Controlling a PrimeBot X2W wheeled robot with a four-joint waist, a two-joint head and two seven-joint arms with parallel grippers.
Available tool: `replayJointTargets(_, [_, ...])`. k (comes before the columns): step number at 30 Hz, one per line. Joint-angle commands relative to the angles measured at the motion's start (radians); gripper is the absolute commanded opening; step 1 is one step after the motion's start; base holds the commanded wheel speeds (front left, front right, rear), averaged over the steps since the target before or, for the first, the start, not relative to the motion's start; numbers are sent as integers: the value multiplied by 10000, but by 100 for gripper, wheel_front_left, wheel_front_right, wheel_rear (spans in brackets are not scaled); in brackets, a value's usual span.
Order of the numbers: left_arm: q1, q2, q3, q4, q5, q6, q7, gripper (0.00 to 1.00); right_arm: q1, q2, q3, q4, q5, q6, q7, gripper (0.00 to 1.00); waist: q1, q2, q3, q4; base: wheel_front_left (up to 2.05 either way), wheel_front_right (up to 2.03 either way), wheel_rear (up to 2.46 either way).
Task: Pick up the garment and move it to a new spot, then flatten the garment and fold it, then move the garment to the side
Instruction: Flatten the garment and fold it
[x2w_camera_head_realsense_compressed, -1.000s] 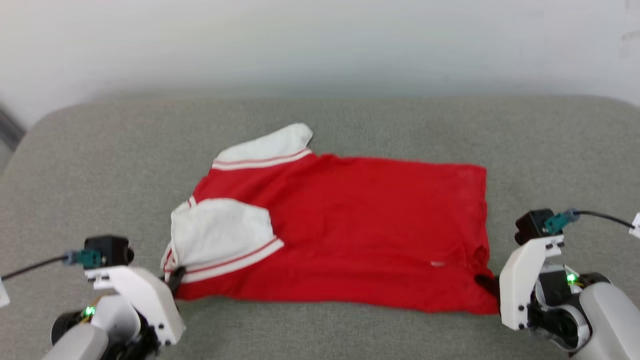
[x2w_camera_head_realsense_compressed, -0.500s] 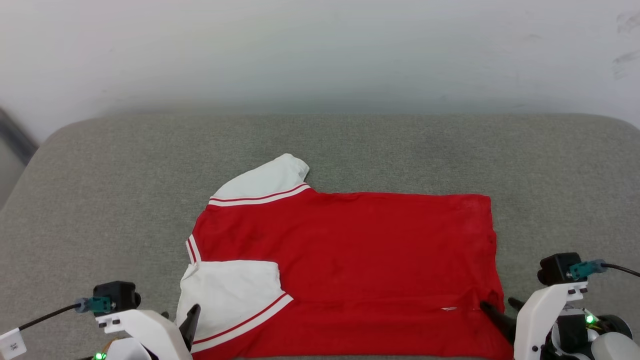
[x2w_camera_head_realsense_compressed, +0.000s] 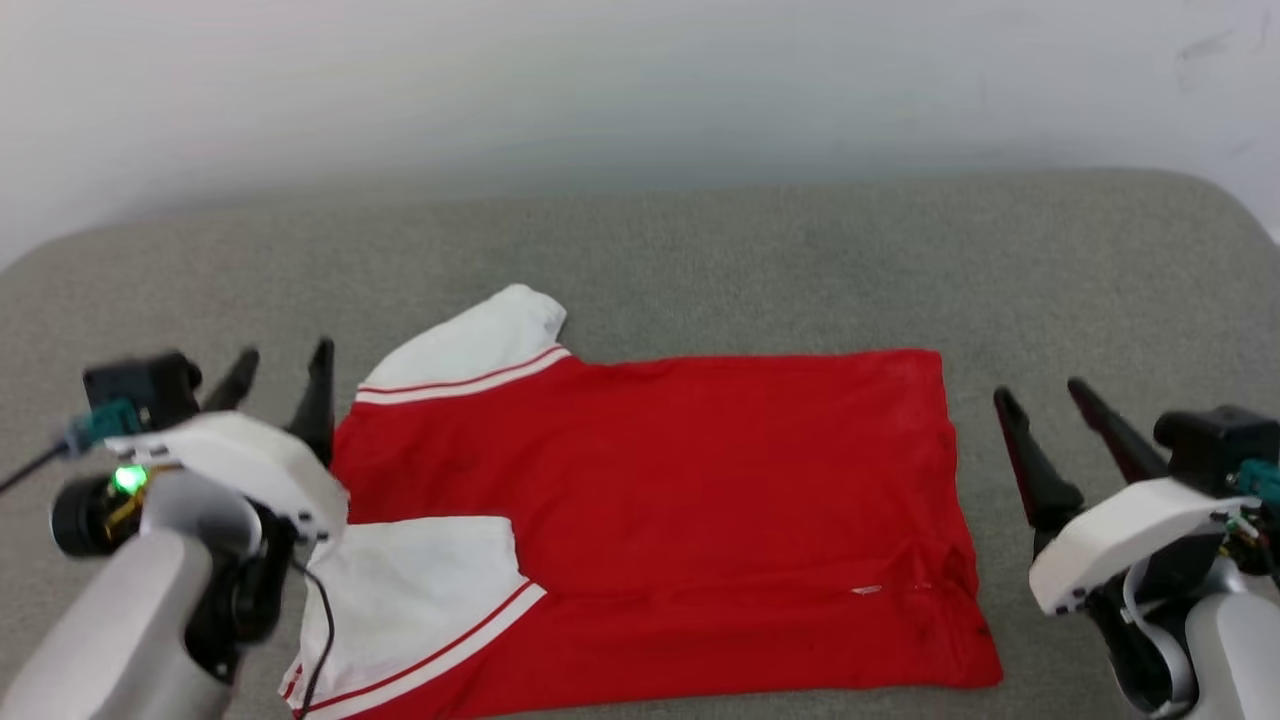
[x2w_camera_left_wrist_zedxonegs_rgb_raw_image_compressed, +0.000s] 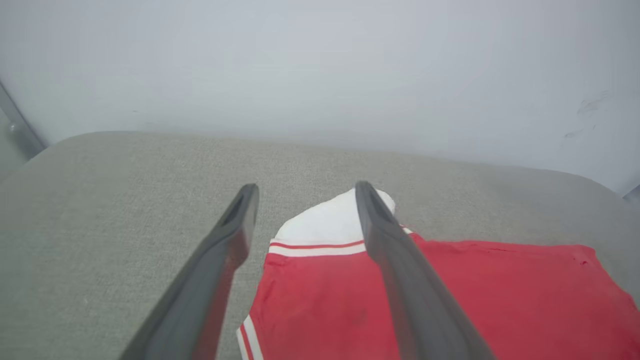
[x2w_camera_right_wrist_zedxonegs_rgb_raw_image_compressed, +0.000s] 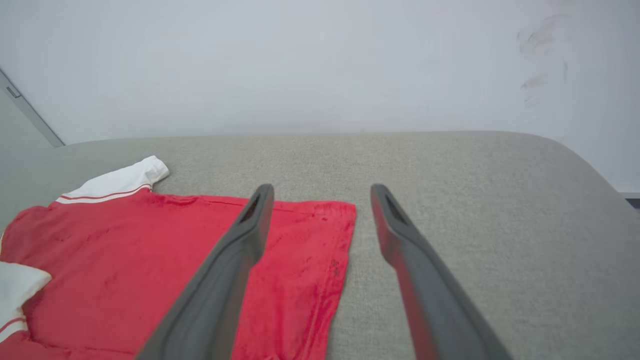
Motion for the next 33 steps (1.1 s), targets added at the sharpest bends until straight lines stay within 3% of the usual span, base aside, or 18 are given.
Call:
replayJointTargets(1, [-395,31,42,49,113,-25,5,100,-226,171,-85,-199,-84,-4,-112,100,0,0,588,-250,0,0,0])
replayJointTargets(5, [-1668,149,89,279,179,-318,380,100,-618,611,-370,-856,-419,-4,-371,100,0,0,1622,-534,0,0,0])
replayJointTargets(9, [-2991,438,42,666,-44,-899,1319,100,-1015,913,-453,-1458,-620,-4,-538,100,0,0,2588,-883,0,0,0])
replayJointTargets(15, [-4750,898,-257,1497,-811,-1878,3914,100,-1330,1198,-377,-1927,-779,-4,-670,100,0,0,3500,-1366,0,0,0])
replayJointTargets(18, [-5396,1193,-543,1797,-1091,-2147,5419,100,-1373,1289,-318,-2021,-809,-4,-715,100,0,0,3789,-1569,0,0,0])
replayJointTargets(23, [-6012,1578,-898,2233,-1478,-2114,7568,100,-1400,1431,-177,-1995,-751,-4,-811,100,0,0,4173,-1867,0,0,0])
replayJointTargets(32, [-5546,1616,-1649,3442,-1491,-1578,9293,100,-1473,1539,132,-1799,-462,-4,-938,100,0,0,4571,-2169,0,0,0])
replayJointTargets(33, [-5397,1550,-1672,3546,-1586,-1538,9439,49,-1466,1540,140,-1762,-418,-4,-890,100,0,0,4570,-2184,0,0,0])
